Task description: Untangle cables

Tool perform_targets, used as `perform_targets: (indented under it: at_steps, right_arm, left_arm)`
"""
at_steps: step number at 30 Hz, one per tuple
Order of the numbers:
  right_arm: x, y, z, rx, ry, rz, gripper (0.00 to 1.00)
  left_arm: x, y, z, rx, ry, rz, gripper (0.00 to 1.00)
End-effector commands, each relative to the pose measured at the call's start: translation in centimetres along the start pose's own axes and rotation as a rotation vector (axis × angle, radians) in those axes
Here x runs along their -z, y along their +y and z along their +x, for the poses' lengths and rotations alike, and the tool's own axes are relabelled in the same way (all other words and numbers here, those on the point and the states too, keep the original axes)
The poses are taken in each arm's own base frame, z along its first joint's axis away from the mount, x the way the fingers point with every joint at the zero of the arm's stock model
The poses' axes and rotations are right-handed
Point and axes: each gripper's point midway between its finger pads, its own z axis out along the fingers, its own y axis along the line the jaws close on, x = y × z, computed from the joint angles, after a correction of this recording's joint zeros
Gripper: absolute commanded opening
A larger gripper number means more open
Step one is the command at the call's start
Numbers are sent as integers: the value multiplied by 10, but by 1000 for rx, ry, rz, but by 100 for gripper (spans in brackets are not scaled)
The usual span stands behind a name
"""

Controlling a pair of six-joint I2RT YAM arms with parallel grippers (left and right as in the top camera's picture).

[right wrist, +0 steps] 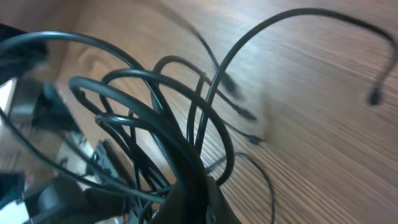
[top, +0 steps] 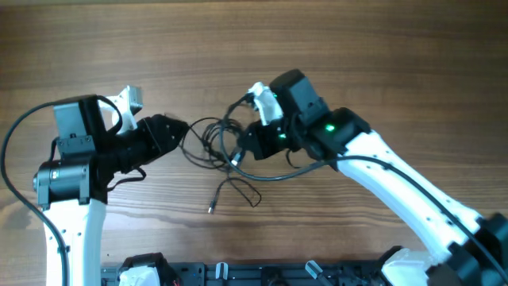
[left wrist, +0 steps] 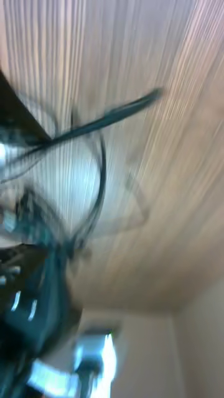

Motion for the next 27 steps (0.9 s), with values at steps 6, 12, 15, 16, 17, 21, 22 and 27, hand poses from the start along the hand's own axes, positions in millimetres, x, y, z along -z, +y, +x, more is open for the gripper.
perform_targets:
  at_steps: [6, 12, 15, 16, 17, 21, 22, 27]
  right_arm:
    - [9, -13, 0, -61, -23, 91, 4]
    - [9, -14, 3, -87, -14, 95, 4]
    - [9, -14, 3, -92, -12, 95, 4]
    - [9, -13, 4, -93, -11, 91, 4]
    - [9, -13, 4, -93, -9, 89, 4]
    - [9, -10, 5, -94, -1, 75, 4]
    - [9, -10, 6, -92, 1, 71, 4]
    - [9, -2, 8, -79, 15, 29, 4]
  left_arm:
    - [-1, -50, 19, -358, 71, 234, 64]
    - [-23, -36, 28, -362, 89, 24, 64]
    - [-41, -20, 30, -353, 85, -150, 64]
    - [-48, -16, 31, -348, 84, -197, 63]
    - [-54, -14, 31, -343, 85, -229, 63]
    - [-85, 2, 24, -288, 58, -372, 59]
    - [-90, 4, 23, -271, 54, -386, 58]
    - [-111, 22, 11, -208, 21, -471, 47]
